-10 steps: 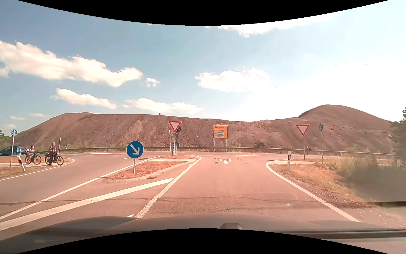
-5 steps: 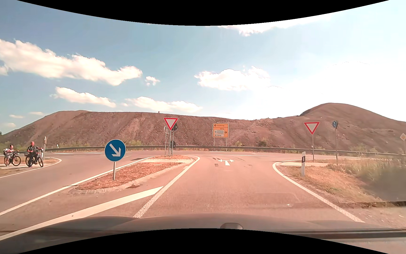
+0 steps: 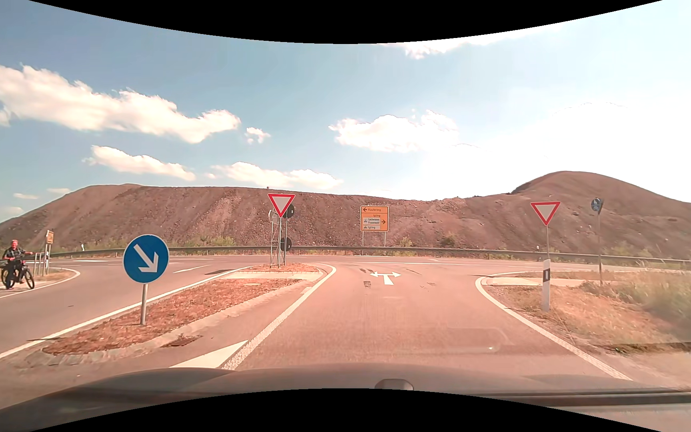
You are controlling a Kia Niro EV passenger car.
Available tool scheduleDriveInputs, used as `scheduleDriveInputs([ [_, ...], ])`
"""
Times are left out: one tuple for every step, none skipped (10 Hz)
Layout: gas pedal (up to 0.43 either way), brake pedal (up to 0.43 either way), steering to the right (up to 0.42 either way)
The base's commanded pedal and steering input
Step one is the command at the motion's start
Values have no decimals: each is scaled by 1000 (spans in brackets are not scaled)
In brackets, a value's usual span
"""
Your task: Follow the waypoints while adhering to traffic rules and regulations
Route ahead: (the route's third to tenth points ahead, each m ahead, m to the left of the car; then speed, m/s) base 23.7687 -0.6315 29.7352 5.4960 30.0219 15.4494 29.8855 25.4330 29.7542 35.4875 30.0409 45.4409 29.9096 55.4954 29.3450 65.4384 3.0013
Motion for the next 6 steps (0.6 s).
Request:
scheduleDriveInputs([
  [0,55,14],
  [0,55,12],
  [0,55,11],
  [0,0,11],
  [0,0,11],
  [0,0,11],
])
